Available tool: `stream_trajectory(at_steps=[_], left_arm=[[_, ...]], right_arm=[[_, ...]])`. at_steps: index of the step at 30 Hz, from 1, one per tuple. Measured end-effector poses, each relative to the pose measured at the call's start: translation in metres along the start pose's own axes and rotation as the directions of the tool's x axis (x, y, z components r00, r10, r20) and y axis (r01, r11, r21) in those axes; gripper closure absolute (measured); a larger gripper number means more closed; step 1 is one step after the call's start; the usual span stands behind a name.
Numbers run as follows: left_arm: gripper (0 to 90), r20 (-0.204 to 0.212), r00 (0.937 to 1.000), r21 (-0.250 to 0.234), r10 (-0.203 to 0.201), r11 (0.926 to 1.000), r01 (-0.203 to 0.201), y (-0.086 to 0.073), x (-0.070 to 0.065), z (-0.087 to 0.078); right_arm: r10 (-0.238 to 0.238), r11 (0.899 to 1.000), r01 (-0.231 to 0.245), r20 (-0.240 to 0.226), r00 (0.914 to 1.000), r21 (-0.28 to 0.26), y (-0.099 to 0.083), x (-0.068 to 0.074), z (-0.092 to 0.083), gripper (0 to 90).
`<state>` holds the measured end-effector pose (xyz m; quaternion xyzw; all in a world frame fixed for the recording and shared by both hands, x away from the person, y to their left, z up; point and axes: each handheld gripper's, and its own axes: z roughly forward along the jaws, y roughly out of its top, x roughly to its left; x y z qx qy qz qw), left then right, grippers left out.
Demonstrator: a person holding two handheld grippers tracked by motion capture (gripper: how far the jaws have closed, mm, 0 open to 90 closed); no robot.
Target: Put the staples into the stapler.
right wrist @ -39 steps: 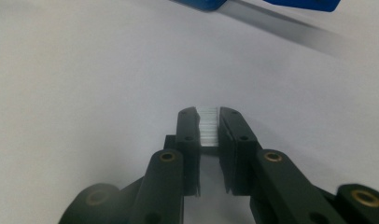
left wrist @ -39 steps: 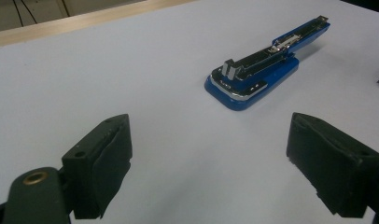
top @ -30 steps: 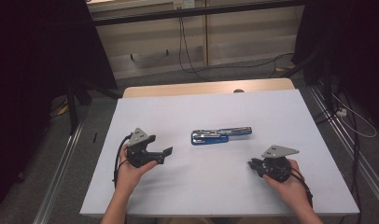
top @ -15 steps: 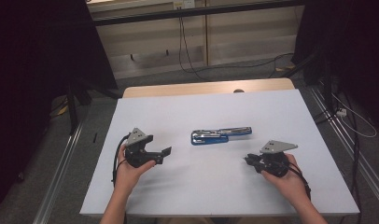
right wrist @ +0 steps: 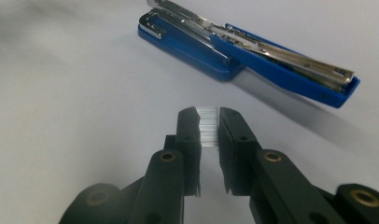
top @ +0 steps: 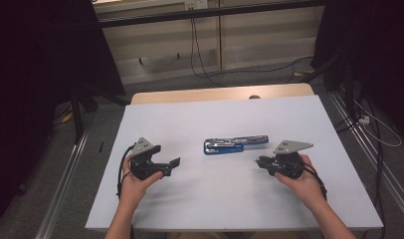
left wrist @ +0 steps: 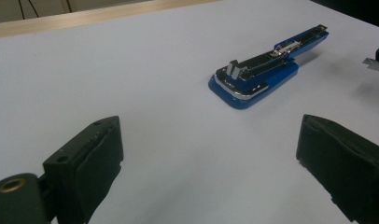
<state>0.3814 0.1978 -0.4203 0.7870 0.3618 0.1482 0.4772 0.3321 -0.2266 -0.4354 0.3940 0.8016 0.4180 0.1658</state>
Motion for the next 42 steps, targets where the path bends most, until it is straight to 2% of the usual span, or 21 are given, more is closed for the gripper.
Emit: stream_trajectory(at_steps=[4,8,16,26,38,42], left_arm=[[7.4,-0.003,1.0,0.002,-0.003,1.0,0.003,-0.002,0.0,-0.002],[7.4,-0.007,0.9998,-0.016,-0.017,0.9997,0.017,-0.002,0.002,-0.005],[7.2,0.003,0.9998,-0.021,-0.017,0.9996,0.017,-0.002,0.003,-0.005],[7.2,0.007,0.9997,-0.02,-0.024,0.9995,0.024,-0.002,0.003,-0.005],[7.2,0.013,0.9998,-0.011,-0.015,0.9998,0.015,-0.002,0.002,-0.004],[7.2,0.014,0.9998,-0.01,-0.015,0.9998,0.015,-0.002,0.003,-0.004]], right_arm=[[-0.029,1.0,0.029,-0.008,0.9995,0.002,0.01,0.0,0.003,79.2],[-0.06,0.998,0.06,-0.014,0.9981,0.007,0.021,-0.001,0.005,79.2],[-0.067,0.998,0.067,-0.033,0.9972,0.0,0.039,-0.006,0.009,79.2],[-0.105,0.995,0.104,-0.063,0.9925,-0.005,0.057,-0.014,0.014,79.2],[-0.144,0.989,0.142,-0.11,0.9835,-0.029,0.071,-0.02,0.024,79.2],[-0.133,0.991,0.129,-0.132,0.9823,-0.04,0.074,-0.021,0.028,79.2]])
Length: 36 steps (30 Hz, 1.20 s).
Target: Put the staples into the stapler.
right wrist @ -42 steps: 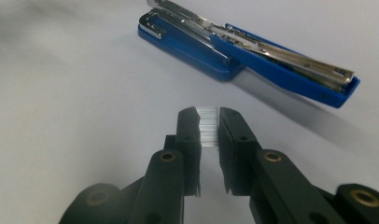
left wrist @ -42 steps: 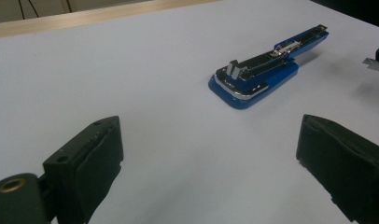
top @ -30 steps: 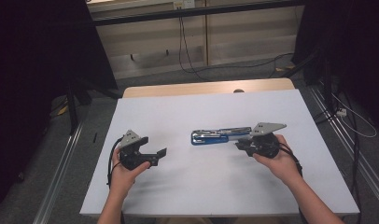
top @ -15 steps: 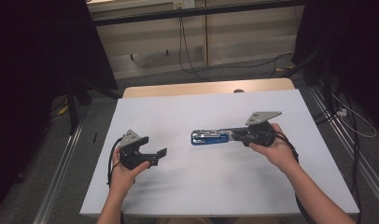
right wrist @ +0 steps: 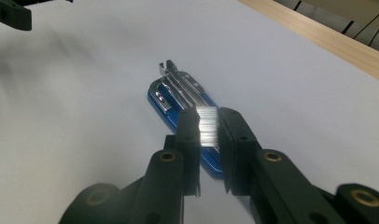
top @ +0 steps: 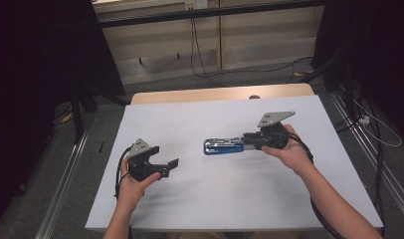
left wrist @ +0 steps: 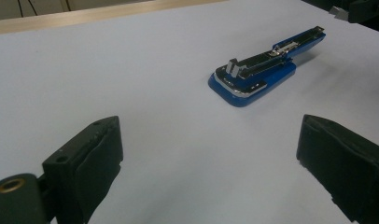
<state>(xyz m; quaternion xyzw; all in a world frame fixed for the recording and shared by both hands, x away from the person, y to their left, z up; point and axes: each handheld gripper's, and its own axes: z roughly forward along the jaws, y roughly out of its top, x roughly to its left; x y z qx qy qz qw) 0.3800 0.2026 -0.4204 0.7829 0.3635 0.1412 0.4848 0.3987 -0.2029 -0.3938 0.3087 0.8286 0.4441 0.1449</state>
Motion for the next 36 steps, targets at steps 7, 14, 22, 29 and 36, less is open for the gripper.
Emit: stream_trajectory(at_steps=[7,14,22,29,36], left_arm=[[7.2,-0.003,1.0,-0.004,-0.001,1.0,0.001,0.0,0.0,0.0],[7.2,-0.005,1.0,-0.005,-0.003,1.0,0.003,0.0,0.001,-0.001],[7.2,0.0,1.0,0.006,0.005,1.0,-0.005,0.0,0.0,0.0],[7.2,-0.004,1.0,-0.002,-0.002,1.0,0.002,0.0,0.0,-0.001],[7.2,-0.002,1.0,0.001,0.001,1.0,-0.001,0.0,0.0,-0.001]], right_arm=[[-0.023,1.0,0.023,-0.03,0.9993,0.005,0.006,0.0,0.01,79.2],[-0.048,0.999,0.048,-0.056,0.9973,0.005,0.015,-0.002,0.02,79.2],[-0.075,0.997,0.077,-0.089,0.9932,0.016,0.021,-0.003,0.03,79.2],[-0.093,0.995,0.096,-0.121,0.9883,0.018,0.026,-0.004,0.038,79.2],[-0.096,0.995,0.099,-0.147,0.9844,0.011,0.031,-0.006,0.046,79.2]])
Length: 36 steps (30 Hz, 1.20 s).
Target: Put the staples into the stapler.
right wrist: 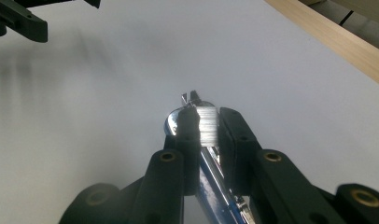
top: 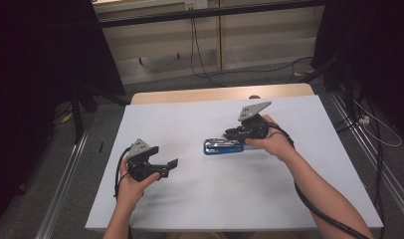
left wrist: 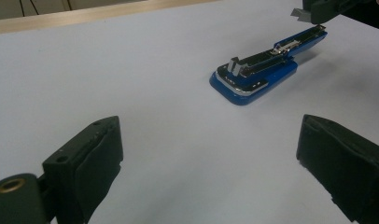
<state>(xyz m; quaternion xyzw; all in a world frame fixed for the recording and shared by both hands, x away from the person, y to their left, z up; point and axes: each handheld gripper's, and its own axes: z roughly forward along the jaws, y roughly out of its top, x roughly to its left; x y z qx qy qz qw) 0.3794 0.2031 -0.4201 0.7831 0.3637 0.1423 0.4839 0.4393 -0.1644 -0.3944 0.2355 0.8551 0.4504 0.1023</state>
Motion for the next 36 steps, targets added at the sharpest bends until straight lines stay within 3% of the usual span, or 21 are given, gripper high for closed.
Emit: stream_trajectory(at_steps=[18,36], left_arm=[[7.3,0.006,1.0,0.01,-0.005,0.9999,0.005,0.0,0.0,0.001],[7.3,0.005,1.0,0.02,-0.005,0.9998,0.005,-0.001,0.0,0.002]], right_arm=[[-0.055,0.998,0.056,-0.045,0.9975,0.02,0.006,-0.015,0.011,79.2],[-0.093,0.995,0.096,-0.088,0.9918,0.027,0.013,-0.017,0.024,79.2]])
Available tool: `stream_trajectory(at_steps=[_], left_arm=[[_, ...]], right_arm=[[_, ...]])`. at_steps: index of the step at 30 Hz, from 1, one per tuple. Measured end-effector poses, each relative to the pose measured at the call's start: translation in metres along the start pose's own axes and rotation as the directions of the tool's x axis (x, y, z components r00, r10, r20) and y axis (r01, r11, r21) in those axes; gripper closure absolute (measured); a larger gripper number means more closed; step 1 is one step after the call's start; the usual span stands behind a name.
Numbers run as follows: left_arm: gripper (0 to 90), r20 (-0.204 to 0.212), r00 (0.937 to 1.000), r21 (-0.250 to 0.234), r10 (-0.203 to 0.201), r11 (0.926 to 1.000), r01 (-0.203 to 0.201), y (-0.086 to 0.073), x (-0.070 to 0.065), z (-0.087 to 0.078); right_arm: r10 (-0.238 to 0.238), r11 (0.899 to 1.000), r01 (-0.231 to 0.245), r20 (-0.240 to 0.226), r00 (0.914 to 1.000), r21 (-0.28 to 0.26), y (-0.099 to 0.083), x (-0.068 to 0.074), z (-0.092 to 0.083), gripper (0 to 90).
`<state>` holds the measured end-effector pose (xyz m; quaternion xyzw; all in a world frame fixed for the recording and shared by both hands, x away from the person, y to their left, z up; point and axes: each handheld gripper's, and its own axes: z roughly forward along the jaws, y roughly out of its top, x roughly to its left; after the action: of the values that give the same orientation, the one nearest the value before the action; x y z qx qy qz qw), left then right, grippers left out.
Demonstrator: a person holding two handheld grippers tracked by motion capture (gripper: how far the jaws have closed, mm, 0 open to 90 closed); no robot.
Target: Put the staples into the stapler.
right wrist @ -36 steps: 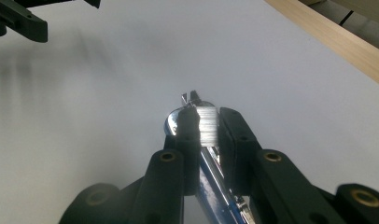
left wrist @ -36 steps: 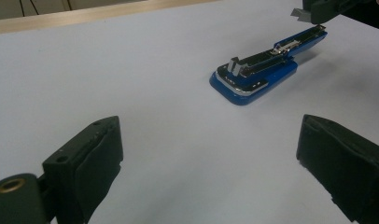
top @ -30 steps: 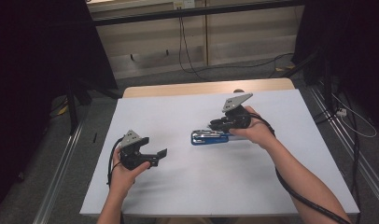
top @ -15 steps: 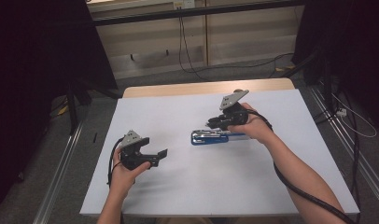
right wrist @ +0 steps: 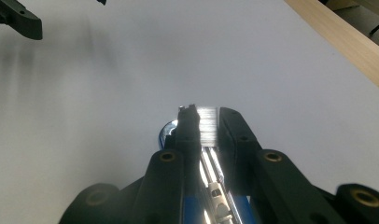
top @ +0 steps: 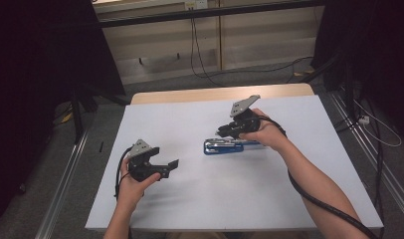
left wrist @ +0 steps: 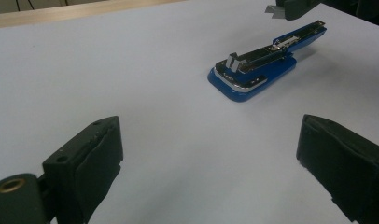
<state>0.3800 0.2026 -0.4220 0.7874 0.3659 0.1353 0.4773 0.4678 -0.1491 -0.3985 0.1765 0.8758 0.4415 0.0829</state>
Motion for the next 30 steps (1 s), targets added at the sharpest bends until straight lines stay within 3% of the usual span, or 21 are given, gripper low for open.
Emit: stream_trajectory(at_steps=[9,10,30], left_arm=[[7.2,0.001,1.0,0.0,-0.004,1.0,0.004,-0.001,0.0,0.001],[7.2,-0.002,0.9999,0.006,0.011,0.9999,-0.011,-0.001,0.0,0.001],[7.2,-0.004,1.0,0.019,0.004,0.9998,-0.004,-0.004,0.0,0.002]], right_arm=[[0.004,1.0,-0.004,-0.017,0.9998,0.011,-0.007,-0.002,0.007,79.2],[0.005,1.0,-0.005,-0.021,0.9998,0.011,-0.007,-0.002,0.007,79.2],[-0.044,0.998,0.047,-0.06,0.9972,0.038,-0.005,-0.009,0.014,79.2]])
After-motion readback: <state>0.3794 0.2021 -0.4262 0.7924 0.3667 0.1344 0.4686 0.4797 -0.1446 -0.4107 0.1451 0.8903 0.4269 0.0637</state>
